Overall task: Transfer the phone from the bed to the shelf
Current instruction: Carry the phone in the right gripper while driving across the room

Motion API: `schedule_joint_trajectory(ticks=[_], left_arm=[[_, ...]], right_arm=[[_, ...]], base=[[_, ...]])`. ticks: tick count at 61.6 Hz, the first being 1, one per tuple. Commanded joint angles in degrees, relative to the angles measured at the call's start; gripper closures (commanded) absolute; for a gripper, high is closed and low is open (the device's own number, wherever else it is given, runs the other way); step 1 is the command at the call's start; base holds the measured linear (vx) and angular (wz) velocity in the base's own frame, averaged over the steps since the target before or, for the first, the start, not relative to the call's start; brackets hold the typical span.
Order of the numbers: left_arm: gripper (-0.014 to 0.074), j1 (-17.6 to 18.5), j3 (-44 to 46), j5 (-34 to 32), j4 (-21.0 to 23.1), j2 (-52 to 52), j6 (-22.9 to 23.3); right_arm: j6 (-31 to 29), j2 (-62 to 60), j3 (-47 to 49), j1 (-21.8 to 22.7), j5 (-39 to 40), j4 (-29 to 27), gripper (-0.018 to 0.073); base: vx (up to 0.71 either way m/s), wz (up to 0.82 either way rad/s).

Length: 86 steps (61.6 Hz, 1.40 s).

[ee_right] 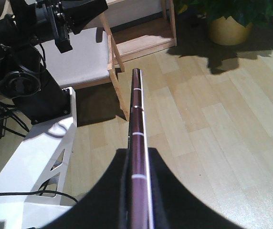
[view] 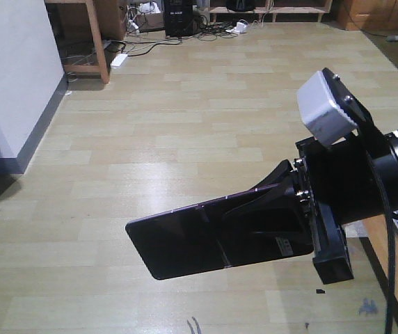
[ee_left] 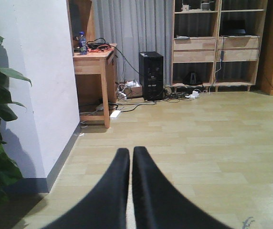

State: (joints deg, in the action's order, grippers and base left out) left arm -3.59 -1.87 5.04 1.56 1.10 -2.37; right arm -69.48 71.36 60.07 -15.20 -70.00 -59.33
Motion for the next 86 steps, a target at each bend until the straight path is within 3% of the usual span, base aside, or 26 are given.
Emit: schedule_joint_trajectory(ticks=[1,86], left_arm=[[0.0595,0.36,1.43,-4.13,0.56,0.41,0.5],[0.0595,0.36,1.43,-4.13,0.56,0.41,0.5]], right_arm=[[0.06,-1.5,1.57,-0.05,-3.79,-4.77,0.0561],[0.06,-1.5,1.57,-0.05,-3.74,-4.77,0.0561]], base=[[0.12,0.08],[0.17,0.01]])
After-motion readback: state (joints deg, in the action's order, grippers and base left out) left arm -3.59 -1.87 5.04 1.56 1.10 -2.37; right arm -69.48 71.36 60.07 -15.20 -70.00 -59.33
